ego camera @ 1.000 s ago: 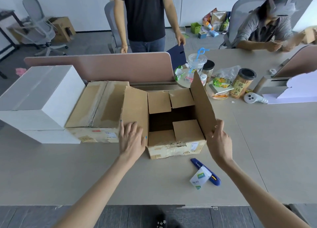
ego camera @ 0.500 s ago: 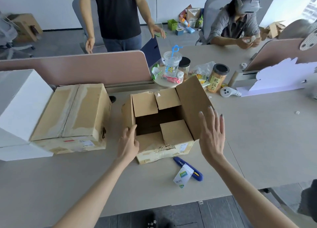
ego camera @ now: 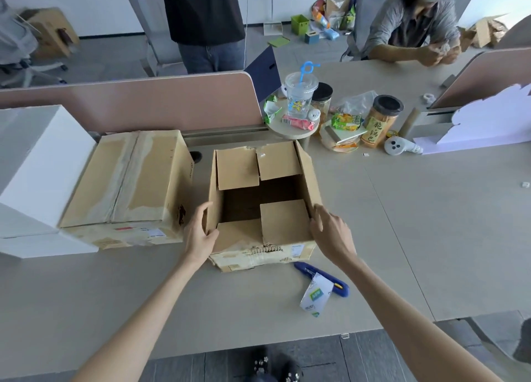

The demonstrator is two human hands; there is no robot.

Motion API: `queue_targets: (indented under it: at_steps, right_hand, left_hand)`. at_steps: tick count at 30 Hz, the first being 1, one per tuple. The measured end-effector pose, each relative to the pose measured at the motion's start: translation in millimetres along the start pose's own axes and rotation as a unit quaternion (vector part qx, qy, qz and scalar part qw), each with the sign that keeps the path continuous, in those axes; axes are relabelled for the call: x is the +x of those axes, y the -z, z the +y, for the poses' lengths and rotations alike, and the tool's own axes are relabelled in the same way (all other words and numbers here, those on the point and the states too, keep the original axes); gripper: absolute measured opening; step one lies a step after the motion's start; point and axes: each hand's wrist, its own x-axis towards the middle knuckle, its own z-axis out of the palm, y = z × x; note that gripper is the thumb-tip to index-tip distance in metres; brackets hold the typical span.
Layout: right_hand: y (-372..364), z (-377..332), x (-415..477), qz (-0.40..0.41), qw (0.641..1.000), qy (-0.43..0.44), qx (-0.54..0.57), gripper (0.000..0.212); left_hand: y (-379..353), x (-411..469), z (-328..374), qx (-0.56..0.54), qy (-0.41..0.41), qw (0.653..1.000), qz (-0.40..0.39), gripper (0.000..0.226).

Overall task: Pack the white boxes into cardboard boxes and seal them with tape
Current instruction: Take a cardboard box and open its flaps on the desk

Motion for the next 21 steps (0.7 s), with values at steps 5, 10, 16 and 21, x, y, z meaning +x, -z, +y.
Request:
queue_targets:
  at_steps: [5, 10, 16, 21]
  right_hand:
    - [-20.3, -3.1, -2.1, 0.009, 0.992, -0.008, 0.127, 0.027]
    - [-22.2, -6.3, -1.3, 0.05, 0.998, -0.026, 0.034, 0.027]
    - [-17.5, -7.2, 7.5, 0.052, 0.995, 0.077, -0.021, 0.05]
    - [-18.0, -19.7, 22.2, 0.02, 0.97, 0.215, -0.11, 0.052]
  left_hand:
    - [7.5, -1.9, -5.0, 0.006, 0.011, 1.0, -0.016, 0.064]
    - [15.2, -3.6, -0.7, 0.14, -0.015, 0.989, -0.036, 0.064]
    - [21.9, 0.3, 5.4, 0.308, -0.095, 0.945, -0.047, 0.056]
    - [10.6, 8.4, 15.6, 0.301, -0.212, 0.927, -0.07, 0.042]
